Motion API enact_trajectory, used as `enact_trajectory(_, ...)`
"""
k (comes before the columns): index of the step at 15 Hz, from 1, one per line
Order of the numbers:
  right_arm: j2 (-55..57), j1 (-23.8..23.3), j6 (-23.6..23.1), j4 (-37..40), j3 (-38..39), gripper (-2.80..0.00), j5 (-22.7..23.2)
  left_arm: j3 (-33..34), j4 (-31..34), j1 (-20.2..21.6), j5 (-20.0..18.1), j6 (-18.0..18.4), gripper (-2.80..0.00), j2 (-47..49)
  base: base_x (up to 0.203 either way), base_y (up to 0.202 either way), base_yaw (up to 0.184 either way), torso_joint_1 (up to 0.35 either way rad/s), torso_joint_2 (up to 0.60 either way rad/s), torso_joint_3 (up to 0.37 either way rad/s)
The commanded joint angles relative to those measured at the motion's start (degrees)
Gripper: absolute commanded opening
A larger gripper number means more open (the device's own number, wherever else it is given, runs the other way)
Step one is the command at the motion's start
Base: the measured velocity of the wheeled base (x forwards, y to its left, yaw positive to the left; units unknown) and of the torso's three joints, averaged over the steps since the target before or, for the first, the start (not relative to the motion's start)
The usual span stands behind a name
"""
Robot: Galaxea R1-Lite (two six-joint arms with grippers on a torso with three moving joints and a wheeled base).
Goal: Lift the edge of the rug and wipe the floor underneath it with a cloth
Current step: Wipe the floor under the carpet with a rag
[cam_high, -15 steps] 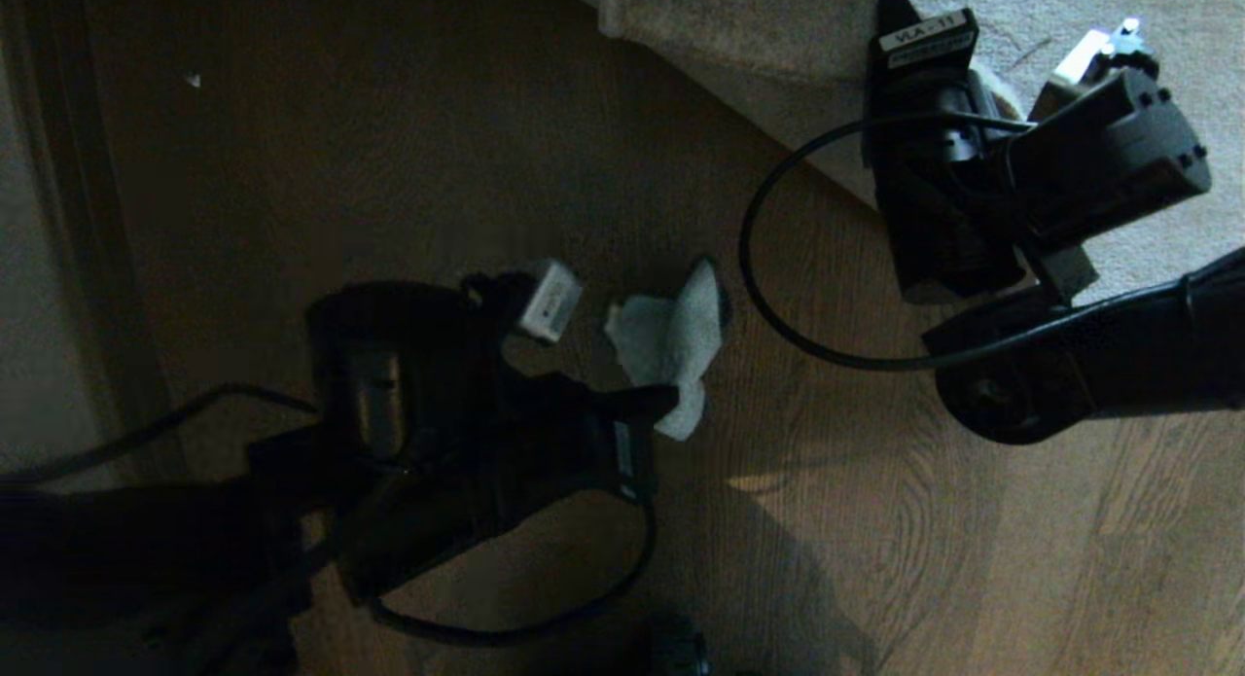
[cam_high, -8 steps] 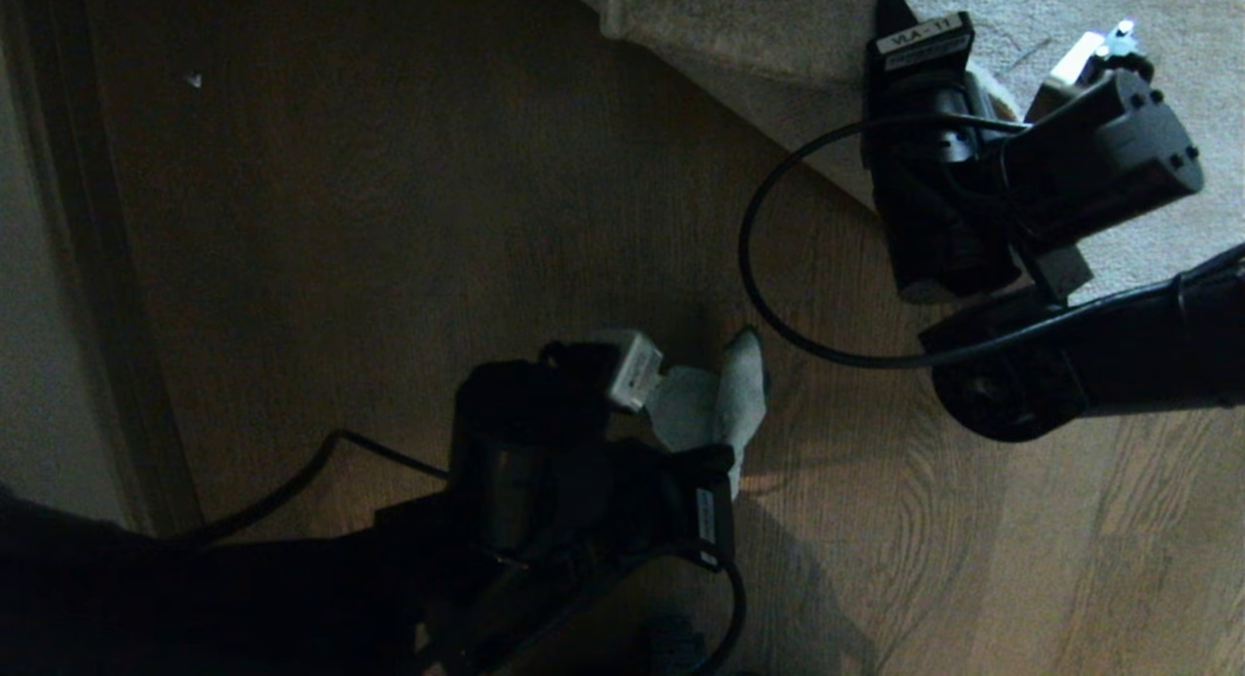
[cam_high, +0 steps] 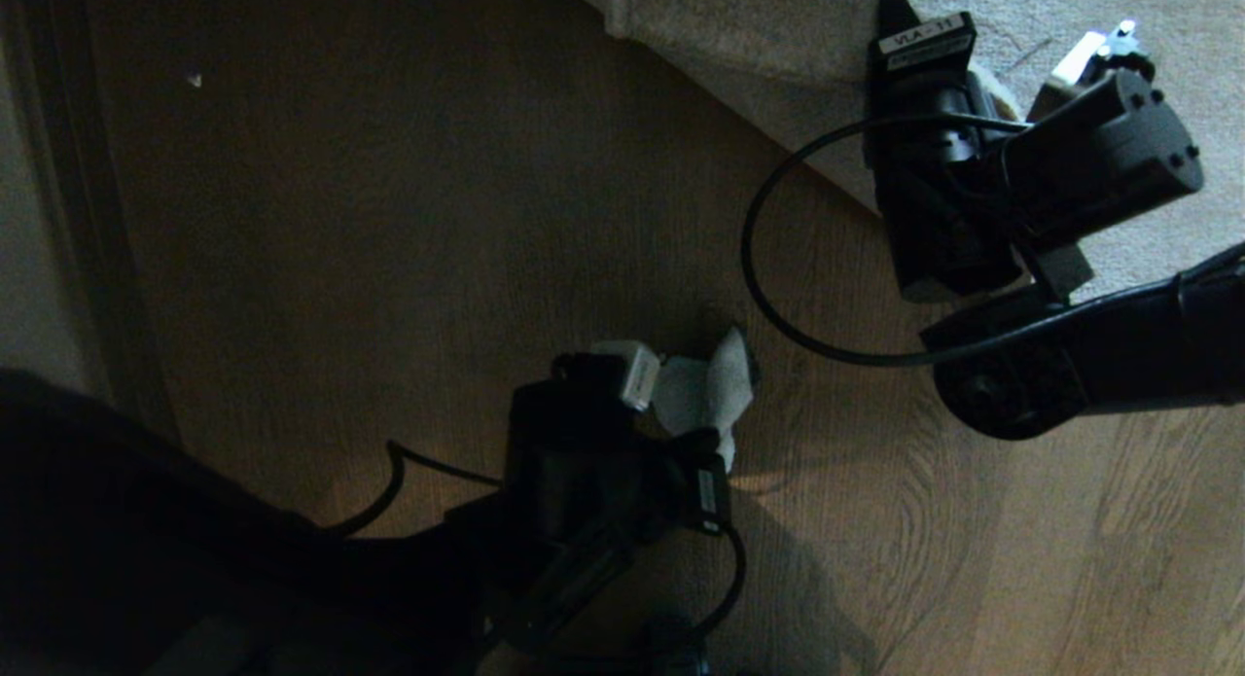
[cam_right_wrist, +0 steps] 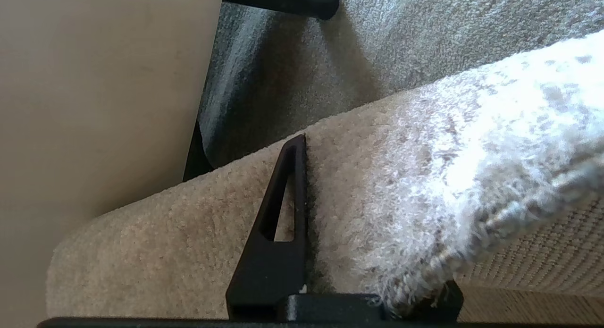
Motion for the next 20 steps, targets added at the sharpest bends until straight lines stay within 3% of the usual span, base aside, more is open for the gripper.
enact_trajectory(1, 0.21, 0.05, 0.32, -2.78, -0.03, -2.8, -0.14, 0.22, -0.49, 2.97, 1.29, 1.63, -2.8, 0.83, 0.0, 0.0, 0.0, 0.0, 0.0, 0.0)
enact_trajectory(11, 0.03, 0.13, 0.23, -2.78, -0.03, -2.8, -0.14, 1.6, -5.2, 15.94, 1.53, 8.83, -2.8, -3.28, 0.0, 0.0, 0.0, 0.0, 0.0, 0.0)
enact_trajectory(16, 0.03, 0.18, 0.32, -2.78, -0.03, -2.8, -0.14, 7.43, -5.2, 23.66, 1.47, 10.06, -2.8, -10.42, 0.0, 0.0, 0.0, 0.0, 0.0, 0.0)
enact_trajectory(20, 0.03, 0.31, 0.41, -2.78, 0.06, -2.8, -0.14, 13.1, -5.11, 27.49, 1.45, 11.03, -2.8, -17.33, 0.0, 0.0, 0.0, 0.0, 0.0, 0.0)
